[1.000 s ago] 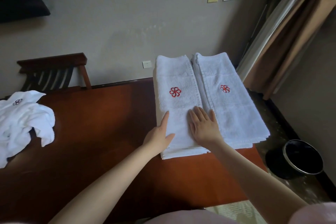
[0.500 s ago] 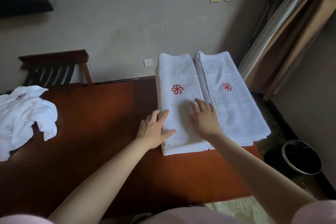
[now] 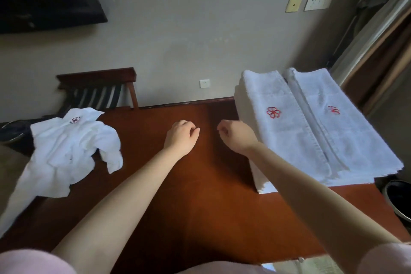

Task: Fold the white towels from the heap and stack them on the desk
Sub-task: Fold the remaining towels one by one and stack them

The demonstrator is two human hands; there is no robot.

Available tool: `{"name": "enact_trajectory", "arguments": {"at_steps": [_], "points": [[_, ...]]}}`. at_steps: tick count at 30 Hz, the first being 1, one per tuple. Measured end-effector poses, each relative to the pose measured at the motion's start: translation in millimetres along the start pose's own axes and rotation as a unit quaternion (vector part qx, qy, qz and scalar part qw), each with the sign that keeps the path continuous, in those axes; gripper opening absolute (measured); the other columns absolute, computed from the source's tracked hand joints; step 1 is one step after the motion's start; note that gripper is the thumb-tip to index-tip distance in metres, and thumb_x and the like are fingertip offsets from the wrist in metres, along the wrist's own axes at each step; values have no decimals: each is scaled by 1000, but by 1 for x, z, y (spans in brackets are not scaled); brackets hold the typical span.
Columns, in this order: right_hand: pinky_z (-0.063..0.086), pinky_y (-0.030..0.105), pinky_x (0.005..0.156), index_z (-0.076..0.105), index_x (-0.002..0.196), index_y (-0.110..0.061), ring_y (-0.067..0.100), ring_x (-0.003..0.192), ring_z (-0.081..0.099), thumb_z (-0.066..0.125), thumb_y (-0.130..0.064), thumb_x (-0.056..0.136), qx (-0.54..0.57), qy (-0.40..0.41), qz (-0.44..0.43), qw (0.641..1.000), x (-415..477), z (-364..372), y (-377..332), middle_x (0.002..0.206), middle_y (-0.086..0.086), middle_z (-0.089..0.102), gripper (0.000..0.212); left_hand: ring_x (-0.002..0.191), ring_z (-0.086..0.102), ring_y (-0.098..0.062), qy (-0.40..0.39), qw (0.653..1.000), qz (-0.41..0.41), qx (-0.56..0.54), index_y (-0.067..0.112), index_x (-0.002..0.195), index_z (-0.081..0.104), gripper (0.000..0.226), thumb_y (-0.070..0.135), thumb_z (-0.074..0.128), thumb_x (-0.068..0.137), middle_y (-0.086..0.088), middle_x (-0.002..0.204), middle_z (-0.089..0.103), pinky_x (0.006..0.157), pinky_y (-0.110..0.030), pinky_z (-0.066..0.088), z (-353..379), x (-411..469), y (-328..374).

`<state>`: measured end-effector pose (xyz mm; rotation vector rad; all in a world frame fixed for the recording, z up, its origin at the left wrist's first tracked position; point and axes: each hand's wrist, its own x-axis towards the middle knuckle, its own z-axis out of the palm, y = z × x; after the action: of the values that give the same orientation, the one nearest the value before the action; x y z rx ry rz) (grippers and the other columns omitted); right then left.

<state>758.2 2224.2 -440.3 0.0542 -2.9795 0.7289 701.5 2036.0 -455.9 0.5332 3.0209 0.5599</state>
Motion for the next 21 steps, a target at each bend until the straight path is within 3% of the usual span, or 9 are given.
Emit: {"name": "enact_trajectory", "arguments": {"at_steps": [4, 8, 12, 16, 21], "points": [[55, 37, 69, 66, 100, -13, 28, 81, 65, 47, -18, 94, 16, -78, -23, 997, 29, 40, -74, 92, 6, 69, 20, 108, 55, -19, -17, 999, -49, -10, 16, 114, 62, 29, 35, 46, 98, 0, 117, 60, 88, -34, 50, -19, -8, -90], [56, 37, 72, 66, 102, -16, 27, 84, 65, 49, -20, 94, 4, -123, -26, 992, 62, 81, -144, 95, 5, 69, 19, 97, 59, -18, -23, 990, -135, -43, 16, 109, 62, 21, 28, 50, 97, 0, 110, 62, 82, -32, 52, -42, -22, -183], [52, 28, 70, 64, 111, -19, 22, 87, 64, 50, -23, 95, -18, -178, -31, 983, 92, 113, -199, 102, 2, 67, 22, 98, 61, -25, -26, 972, -228, -55, 12, 97, 61, 18, 26, 49, 96, -6, 101, 62, 78, -34, 49, -70, -38, -260], [53, 27, 74, 59, 118, -21, 17, 92, 61, 54, -27, 95, -26, -220, -27, 975, 120, 146, -237, 110, 0, 64, 24, 109, 54, -29, 15, 954, -297, -16, 6, 116, 61, 30, 27, 53, 95, -12, 118, 58, 87, -39, 50, -93, -53, -324], [54, 31, 88, 50, 134, -22, 20, 111, 58, 57, -29, 95, -38, -266, -17, 963, 153, 186, -275, 131, 0, 57, 40, 128, 36, -32, 10, 933, -361, 10, 9, 138, 41, 53, 35, 54, 94, -13, 143, 36, 98, -45, 42, -105, -62, -386]]}}
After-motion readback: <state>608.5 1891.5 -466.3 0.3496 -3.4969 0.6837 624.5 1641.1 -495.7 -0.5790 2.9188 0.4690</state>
